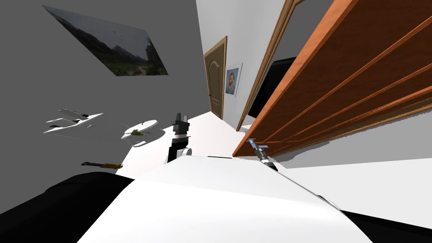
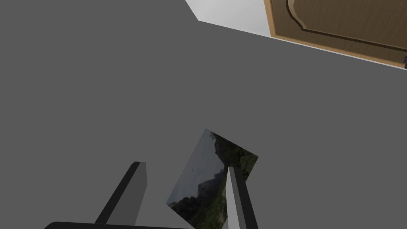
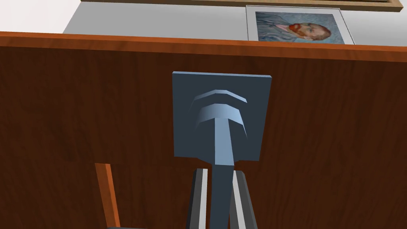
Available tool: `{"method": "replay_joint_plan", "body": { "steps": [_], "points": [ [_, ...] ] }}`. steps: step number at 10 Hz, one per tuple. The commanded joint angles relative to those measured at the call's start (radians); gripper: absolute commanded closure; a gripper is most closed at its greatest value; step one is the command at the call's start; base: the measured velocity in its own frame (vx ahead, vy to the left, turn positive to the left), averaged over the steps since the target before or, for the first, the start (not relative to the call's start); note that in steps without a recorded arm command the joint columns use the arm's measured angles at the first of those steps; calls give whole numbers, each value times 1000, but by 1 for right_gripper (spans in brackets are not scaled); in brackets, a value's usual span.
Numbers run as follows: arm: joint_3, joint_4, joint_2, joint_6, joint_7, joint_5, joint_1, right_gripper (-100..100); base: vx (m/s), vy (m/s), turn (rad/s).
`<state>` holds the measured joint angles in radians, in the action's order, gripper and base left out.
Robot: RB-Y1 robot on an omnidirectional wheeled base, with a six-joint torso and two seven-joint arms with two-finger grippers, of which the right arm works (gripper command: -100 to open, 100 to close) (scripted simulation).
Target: Pull the door open
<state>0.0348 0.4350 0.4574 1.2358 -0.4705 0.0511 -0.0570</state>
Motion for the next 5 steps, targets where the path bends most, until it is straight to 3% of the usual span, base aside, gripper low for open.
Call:
{"method": "replay_joint_plan", "body": {
  "steps": [1, 2, 5],
  "points": [
    [0, 44, 0, -18, -1, 0, -24, 100, -55, -23, -21],
    [7, 37, 10, 12, -10, 6, -38, 100, -131, -57, 168],
    [13, 31, 19, 40, -19, 12, -52, 100, -165, -100, 132]
  ]
}}
